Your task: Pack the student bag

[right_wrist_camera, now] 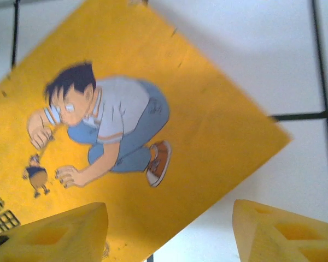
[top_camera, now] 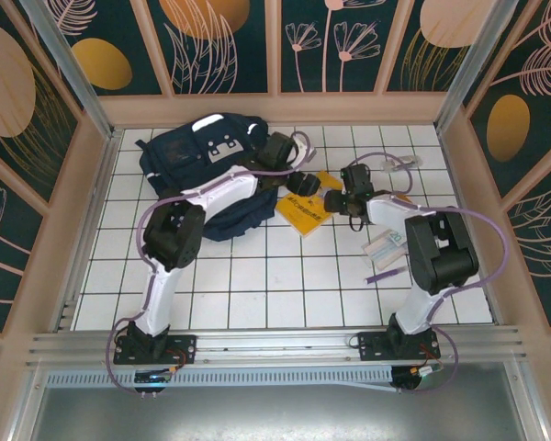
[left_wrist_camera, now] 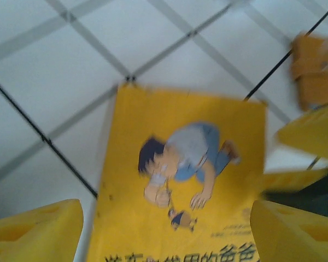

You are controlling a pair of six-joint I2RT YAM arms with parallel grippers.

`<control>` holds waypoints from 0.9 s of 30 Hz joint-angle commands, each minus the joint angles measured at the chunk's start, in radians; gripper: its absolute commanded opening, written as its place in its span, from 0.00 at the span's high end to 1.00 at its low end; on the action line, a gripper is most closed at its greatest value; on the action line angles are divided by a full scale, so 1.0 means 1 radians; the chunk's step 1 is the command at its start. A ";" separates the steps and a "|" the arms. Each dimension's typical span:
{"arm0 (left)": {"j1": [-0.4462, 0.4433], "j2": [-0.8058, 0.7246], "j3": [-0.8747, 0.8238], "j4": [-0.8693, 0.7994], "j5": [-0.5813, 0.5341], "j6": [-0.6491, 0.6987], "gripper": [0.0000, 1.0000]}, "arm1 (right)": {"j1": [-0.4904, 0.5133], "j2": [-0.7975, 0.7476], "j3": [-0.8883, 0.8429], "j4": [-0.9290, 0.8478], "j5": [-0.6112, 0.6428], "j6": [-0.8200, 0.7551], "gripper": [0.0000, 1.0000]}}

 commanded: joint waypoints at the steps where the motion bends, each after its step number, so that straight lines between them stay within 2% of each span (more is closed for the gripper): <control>1: 0.011 0.000 -0.026 0.003 -0.036 -0.130 0.21 | -0.083 -0.069 -0.036 0.024 -0.103 0.164 0.36; 4: 0.012 0.027 -0.027 0.008 -0.096 -0.141 0.21 | -0.120 -0.100 -0.067 0.027 -0.192 0.254 0.33; 8: 0.009 0.104 0.003 -0.002 -0.142 -0.163 0.20 | -0.122 -0.079 -0.032 -0.033 -0.232 0.300 0.30; 14: -0.019 0.195 0.078 -0.057 -0.052 -0.185 0.22 | -0.127 0.007 -0.001 -0.045 -0.228 0.346 0.33; 20: -0.032 0.190 0.046 -0.077 0.043 -0.195 0.27 | -0.128 0.085 0.029 0.008 -0.251 0.301 0.48; 23: -0.034 0.144 -0.032 -0.053 0.064 -0.208 0.29 | -0.128 0.127 0.069 0.010 -0.261 0.244 0.53; 27: -0.037 0.044 -0.187 0.001 0.141 -0.206 0.34 | -0.130 0.150 0.091 0.006 -0.258 0.169 0.53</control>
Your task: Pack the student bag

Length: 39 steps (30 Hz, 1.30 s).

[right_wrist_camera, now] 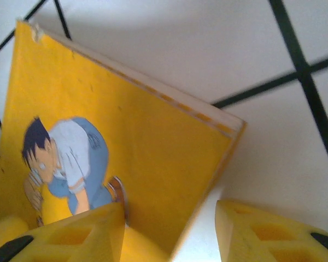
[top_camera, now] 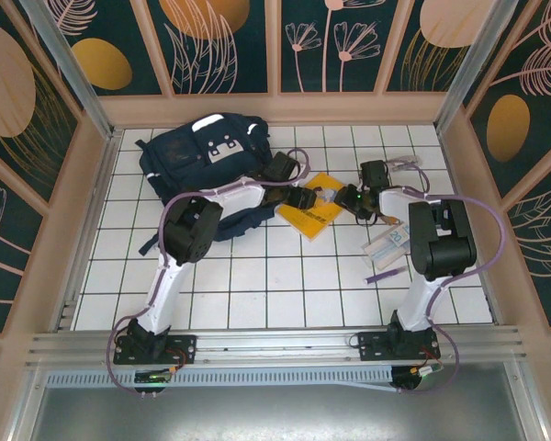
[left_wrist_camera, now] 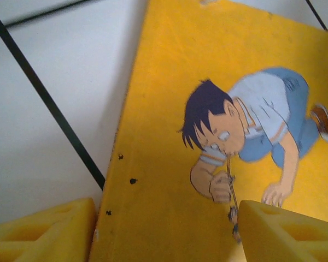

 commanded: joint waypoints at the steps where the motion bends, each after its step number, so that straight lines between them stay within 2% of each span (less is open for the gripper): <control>1: -0.024 -0.069 -0.127 -0.085 0.150 -0.033 0.35 | -0.001 0.031 0.034 0.022 -0.016 -0.096 0.53; 4: -0.025 -0.149 -0.229 -0.065 0.213 -0.028 0.34 | -0.002 0.034 0.032 0.017 -0.048 -0.115 0.51; 8: -0.024 -0.210 -0.269 -0.090 0.228 -0.094 0.28 | 0.000 -0.022 -0.003 -0.006 -0.092 -0.094 0.42; 13: -0.019 -0.209 -0.237 -0.138 0.133 -0.239 0.25 | -0.001 -0.082 -0.005 -0.155 -0.080 -0.110 0.31; 15: -0.014 -0.197 -0.219 -0.158 0.099 -0.278 0.24 | 0.000 -0.077 -0.002 -0.207 -0.109 -0.133 0.32; 22: 0.001 -0.084 -0.104 -0.259 0.066 -0.324 0.21 | -0.001 0.013 0.055 -0.222 -0.169 -0.191 0.47; 24: 0.001 -0.069 -0.088 -0.266 0.090 -0.325 0.21 | 0.000 0.048 0.078 -0.210 -0.201 -0.196 0.52; 28: 0.001 -0.026 -0.058 -0.243 0.266 -0.331 0.22 | 0.013 0.123 0.121 -0.239 -0.264 -0.237 0.68; 32: 0.001 -0.056 -0.081 -0.143 0.413 -0.395 0.24 | 0.026 0.141 0.114 -0.254 -0.316 -0.286 0.72; 36: 0.002 -0.124 -0.121 -0.062 0.485 -0.446 0.26 | 0.028 0.116 0.055 -0.195 -0.413 -0.277 0.75; 39: 0.008 -0.165 -0.161 -0.028 0.486 -0.488 0.28 | 0.032 0.109 0.021 -0.163 -0.449 -0.267 0.78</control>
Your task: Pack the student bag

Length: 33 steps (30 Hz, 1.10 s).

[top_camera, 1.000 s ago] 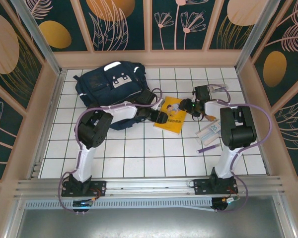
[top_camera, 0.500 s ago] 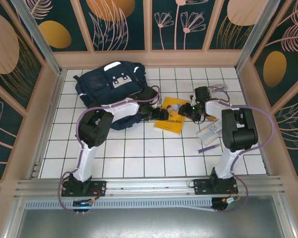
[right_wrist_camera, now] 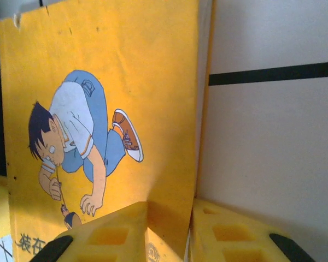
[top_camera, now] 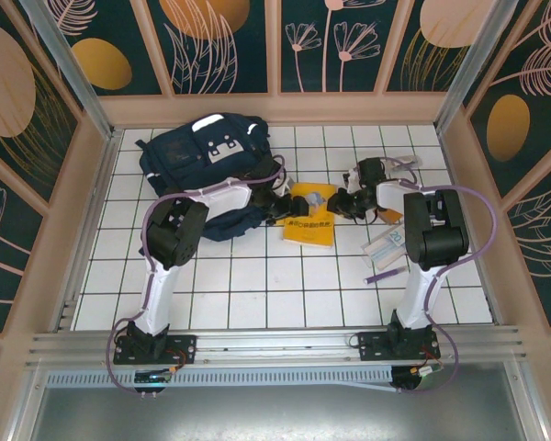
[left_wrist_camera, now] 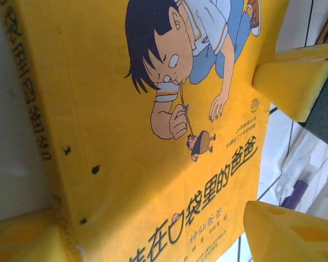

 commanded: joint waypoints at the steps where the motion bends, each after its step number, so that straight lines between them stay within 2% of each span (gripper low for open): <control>1: -0.032 -0.060 -0.033 0.130 0.123 -0.062 0.31 | 0.041 0.015 -0.073 -0.014 -0.135 -0.013 0.79; 3: -0.029 -0.071 -0.042 0.117 0.061 -0.061 0.38 | 0.043 0.006 -0.095 0.007 -0.153 -0.007 0.79; 5: -0.027 -0.070 -0.038 0.099 0.014 -0.068 0.55 | 0.046 -0.012 -0.113 0.037 -0.160 0.006 0.78; 7: -0.023 -0.081 -0.040 0.113 0.003 -0.089 0.72 | 0.046 -0.046 -0.135 0.074 -0.158 0.032 0.71; 12: -0.015 -0.188 -0.023 0.114 -0.068 -0.083 0.92 | 0.034 -0.245 -0.225 0.220 -0.116 0.135 0.51; 16: 0.005 -0.290 0.011 0.099 -0.135 -0.107 0.97 | -0.008 -0.444 -0.292 0.365 -0.162 0.327 0.41; 19: 0.021 -0.358 0.007 0.119 -0.183 -0.208 0.99 | -0.013 -0.538 -0.309 0.449 -0.192 0.488 0.36; 21: 0.030 -0.406 -0.023 0.211 -0.184 -0.292 0.99 | -0.011 -0.564 -0.325 0.540 -0.244 0.611 0.35; 22: 0.034 -0.433 -0.049 0.275 -0.184 -0.335 0.99 | -0.009 -0.572 -0.337 0.592 -0.263 0.676 0.27; 24: 0.042 -0.471 -0.083 0.357 -0.214 -0.400 0.98 | -0.013 -0.584 -0.345 0.645 -0.269 0.782 0.23; 29: 0.076 -0.582 -0.178 0.506 -0.369 -0.468 0.96 | -0.009 -0.607 -0.302 0.638 -0.260 0.863 0.20; 30: 0.079 -0.599 -0.198 0.525 -0.404 -0.485 0.98 | -0.007 -0.610 -0.302 0.650 -0.260 0.882 0.03; 33: 0.079 -0.628 -0.242 0.582 -0.439 -0.546 1.00 | 0.016 -0.590 -0.305 0.772 -0.271 0.970 0.01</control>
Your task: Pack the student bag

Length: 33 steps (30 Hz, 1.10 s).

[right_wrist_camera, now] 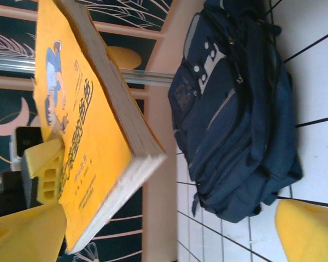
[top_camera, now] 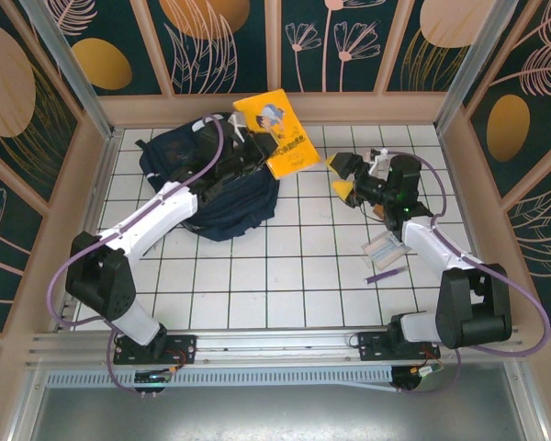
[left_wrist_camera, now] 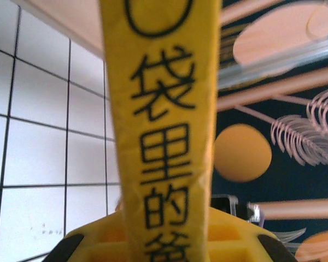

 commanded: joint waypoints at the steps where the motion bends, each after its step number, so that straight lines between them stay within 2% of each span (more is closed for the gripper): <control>1: 0.005 -0.044 -0.043 0.195 -0.066 -0.129 1.00 | 0.034 0.013 0.008 0.226 -0.042 0.169 0.01; 4: 0.006 -0.034 -0.072 0.265 -0.001 -0.224 0.99 | 0.083 0.091 -0.009 0.548 -0.040 0.363 0.01; 7: 0.006 -0.017 -0.107 0.355 0.063 -0.325 0.97 | 0.152 0.189 0.001 0.813 0.019 0.503 0.01; 10: 0.006 -0.015 -0.151 0.456 0.081 -0.393 0.96 | 0.219 0.272 0.048 0.800 0.068 0.508 0.03; 14: 0.005 -0.037 -0.167 0.434 0.061 -0.372 0.96 | 0.263 0.302 0.098 0.742 0.120 0.439 0.07; 15: 0.006 -0.043 -0.168 0.398 0.055 -0.359 0.95 | 0.263 0.307 0.121 0.730 0.117 0.428 0.11; 17: 0.005 -0.055 -0.201 0.408 0.049 -0.357 0.93 | 0.258 0.312 0.158 0.736 0.119 0.421 0.25; 19: 0.005 -0.068 -0.250 0.459 0.049 -0.392 0.90 | 0.256 0.324 0.177 0.759 0.146 0.430 0.44; 21: 0.009 -0.089 -0.288 0.477 0.063 -0.402 0.81 | 0.255 0.338 0.210 0.747 0.167 0.432 0.61; 22: 0.011 -0.105 -0.296 0.465 0.072 -0.381 0.72 | 0.255 0.351 0.239 0.735 0.173 0.439 0.74; 24: 0.023 -0.139 -0.297 0.400 0.084 -0.302 0.54 | 0.256 0.378 0.287 0.753 0.178 0.457 0.91; 25: 0.037 -0.158 -0.295 0.363 0.091 -0.253 0.49 | 0.256 0.386 0.315 0.756 0.175 0.462 0.97; 28: 0.088 -0.231 -0.282 0.212 0.079 -0.027 0.38 | 0.241 0.388 0.347 0.751 0.162 0.455 0.99; 30: 0.109 -0.280 -0.262 0.067 0.014 0.213 0.27 | 0.219 0.378 0.335 0.759 0.161 0.470 1.00; 33: 0.109 -0.326 -0.265 -0.080 -0.055 0.666 0.27 | 0.173 0.354 0.299 0.783 0.134 0.489 1.00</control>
